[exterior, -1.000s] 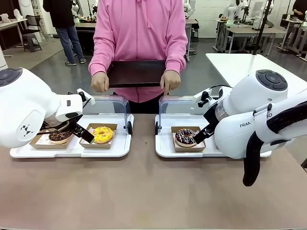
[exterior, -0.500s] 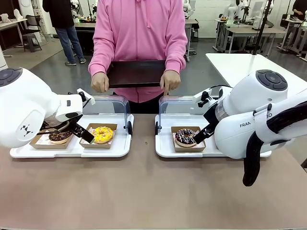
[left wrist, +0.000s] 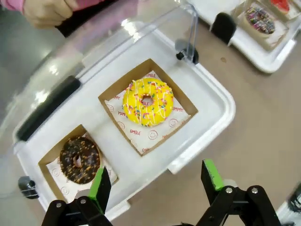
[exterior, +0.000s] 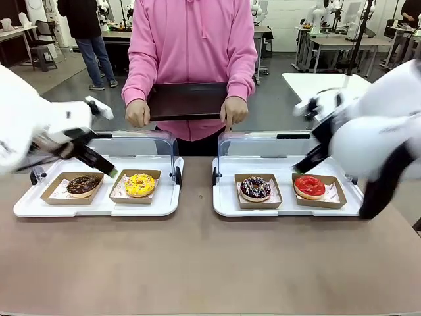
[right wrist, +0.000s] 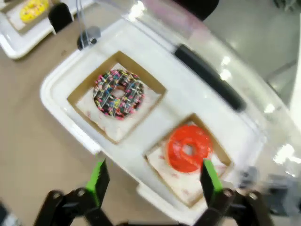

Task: Provide the desired donut to the person.
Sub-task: Pick up and lift the Paper togo box containing the Donut pointed at by the person.

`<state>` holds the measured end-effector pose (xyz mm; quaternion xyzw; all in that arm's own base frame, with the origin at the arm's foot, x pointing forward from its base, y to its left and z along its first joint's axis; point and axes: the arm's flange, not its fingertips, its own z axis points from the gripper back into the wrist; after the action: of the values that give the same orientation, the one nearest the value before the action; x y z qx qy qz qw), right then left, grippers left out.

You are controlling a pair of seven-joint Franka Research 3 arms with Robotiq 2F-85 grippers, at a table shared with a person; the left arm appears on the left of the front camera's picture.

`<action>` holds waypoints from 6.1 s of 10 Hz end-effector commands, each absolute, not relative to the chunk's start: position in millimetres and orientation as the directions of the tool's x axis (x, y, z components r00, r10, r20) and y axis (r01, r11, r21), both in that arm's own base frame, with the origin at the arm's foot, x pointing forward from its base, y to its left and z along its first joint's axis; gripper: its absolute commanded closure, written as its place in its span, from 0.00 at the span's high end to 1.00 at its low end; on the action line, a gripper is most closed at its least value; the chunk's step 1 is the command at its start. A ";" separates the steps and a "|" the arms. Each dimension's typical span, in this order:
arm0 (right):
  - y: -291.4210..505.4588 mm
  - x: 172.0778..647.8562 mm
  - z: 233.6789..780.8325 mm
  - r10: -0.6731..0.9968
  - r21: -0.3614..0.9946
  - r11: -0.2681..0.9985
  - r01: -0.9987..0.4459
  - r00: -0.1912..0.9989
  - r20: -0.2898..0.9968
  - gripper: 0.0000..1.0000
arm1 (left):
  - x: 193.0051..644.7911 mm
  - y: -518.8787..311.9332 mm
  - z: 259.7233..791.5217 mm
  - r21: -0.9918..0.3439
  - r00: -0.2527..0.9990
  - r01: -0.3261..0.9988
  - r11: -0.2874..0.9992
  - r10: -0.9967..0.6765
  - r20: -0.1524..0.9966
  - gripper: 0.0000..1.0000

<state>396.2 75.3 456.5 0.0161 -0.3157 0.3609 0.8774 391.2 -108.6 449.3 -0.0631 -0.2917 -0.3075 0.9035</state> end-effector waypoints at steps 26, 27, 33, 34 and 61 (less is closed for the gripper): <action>-105.6 337.4 502.2 0.433 -0.105 0.636 -0.765 0.241 0.868 1.00 | 315.4 123.6 511.0 -0.068 0.395 0.730 0.680 -0.338 0.854 1.00; -105.6 337.4 502.2 0.433 -0.105 0.636 -0.765 0.241 0.868 1.00 | 315.4 123.6 511.0 -0.068 0.395 0.730 0.680 -0.338 0.854 1.00; -105.6 337.4 502.2 0.433 -0.105 0.636 -0.765 0.241 0.868 1.00 | 315.4 123.6 511.0 -0.068 0.395 0.730 0.680 -0.338 0.854 1.00; -105.6 337.4 502.2 0.433 -0.105 0.636 -0.765 0.241 0.868 1.00 | 315.4 123.6 511.0 -0.068 0.395 0.730 0.680 -0.338 0.854 1.00; -105.6 337.4 502.2 0.433 -0.105 0.636 -0.765 0.241 0.868 1.00 | 309.9 73.6 505.2 -0.008 0.392 0.738 0.675 -0.420 0.818 1.00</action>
<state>334.4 -106.0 504.0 0.1683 -0.4711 0.3879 0.7741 317.5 101.6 519.8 -0.2041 -0.4249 -0.3460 0.8112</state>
